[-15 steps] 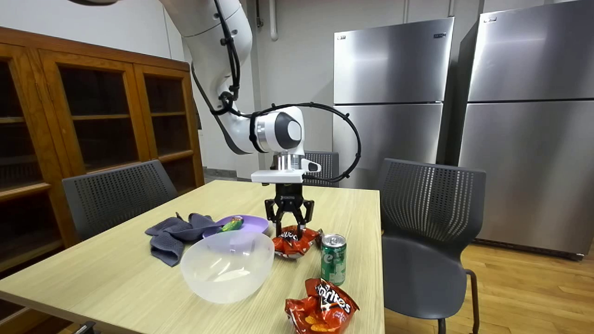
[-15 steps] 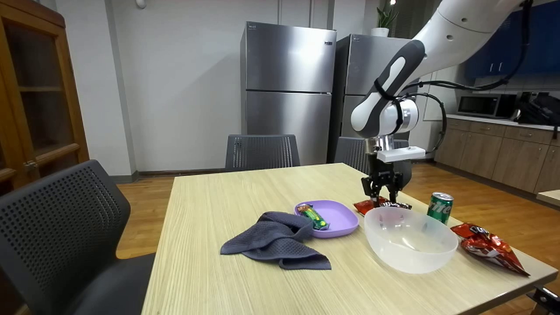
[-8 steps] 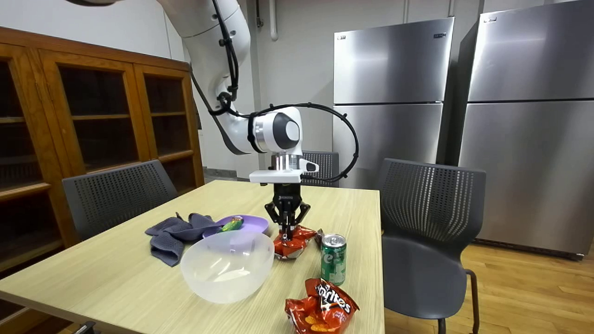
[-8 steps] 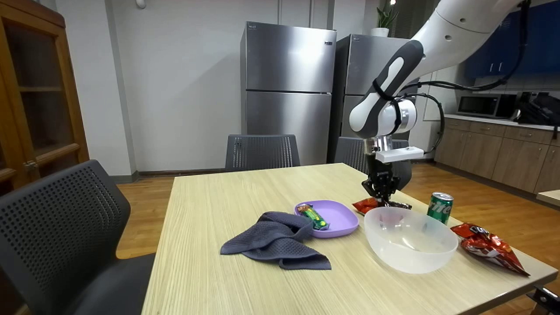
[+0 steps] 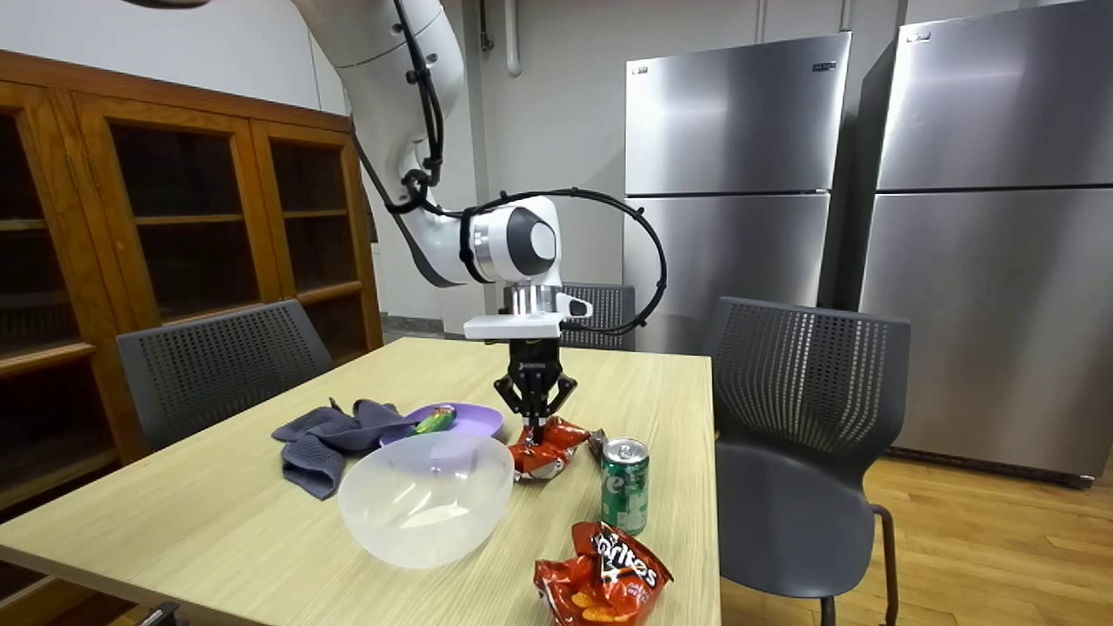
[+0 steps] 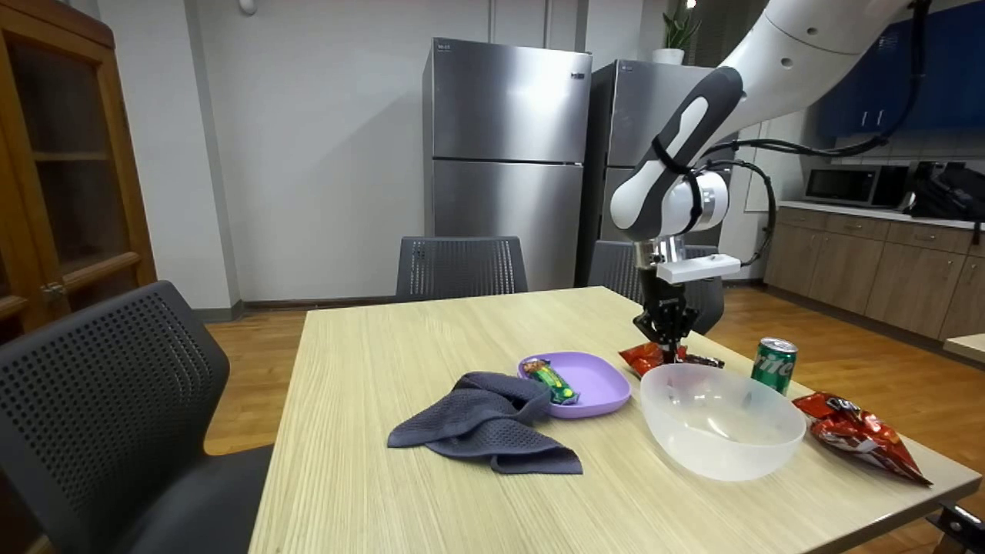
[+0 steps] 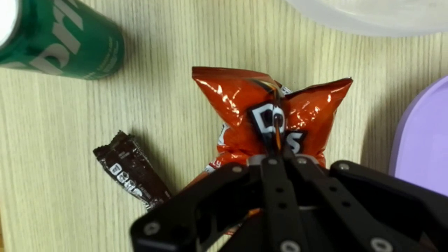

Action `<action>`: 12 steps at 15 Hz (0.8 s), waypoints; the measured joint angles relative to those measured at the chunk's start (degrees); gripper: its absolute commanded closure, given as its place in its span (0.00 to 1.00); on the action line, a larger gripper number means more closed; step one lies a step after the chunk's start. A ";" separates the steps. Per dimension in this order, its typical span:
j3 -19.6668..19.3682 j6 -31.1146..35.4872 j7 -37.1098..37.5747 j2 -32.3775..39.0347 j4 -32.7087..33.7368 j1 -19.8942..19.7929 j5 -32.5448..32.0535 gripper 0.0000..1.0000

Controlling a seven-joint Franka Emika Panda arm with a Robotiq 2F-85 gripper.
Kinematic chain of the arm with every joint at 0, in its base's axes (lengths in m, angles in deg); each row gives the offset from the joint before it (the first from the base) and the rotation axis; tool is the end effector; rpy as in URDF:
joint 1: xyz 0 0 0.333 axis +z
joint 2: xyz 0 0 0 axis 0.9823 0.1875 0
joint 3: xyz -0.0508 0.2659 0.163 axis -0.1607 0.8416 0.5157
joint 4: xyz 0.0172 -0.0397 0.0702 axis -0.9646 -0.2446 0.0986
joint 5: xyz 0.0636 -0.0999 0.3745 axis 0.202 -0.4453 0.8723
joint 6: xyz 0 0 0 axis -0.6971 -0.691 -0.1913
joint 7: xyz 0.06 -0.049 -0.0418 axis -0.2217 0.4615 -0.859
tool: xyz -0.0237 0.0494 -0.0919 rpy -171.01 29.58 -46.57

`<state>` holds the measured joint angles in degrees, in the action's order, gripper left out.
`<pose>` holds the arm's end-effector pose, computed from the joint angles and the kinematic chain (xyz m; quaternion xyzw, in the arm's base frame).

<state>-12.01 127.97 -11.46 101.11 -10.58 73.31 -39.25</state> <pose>0.6301 -0.1248 0.1462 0.9906 -0.0195 -0.1280 0.0444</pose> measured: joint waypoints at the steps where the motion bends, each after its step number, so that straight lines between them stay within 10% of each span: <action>1: 0.00 0.08 0.00 -0.20 -0.01 0.34 -0.30 1.00; 12: 0.50 0.09 -2.41 -8.41 -4.46 2.85 -4.60 1.00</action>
<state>-11.50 128.06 -13.87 92.71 -15.05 76.16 -43.85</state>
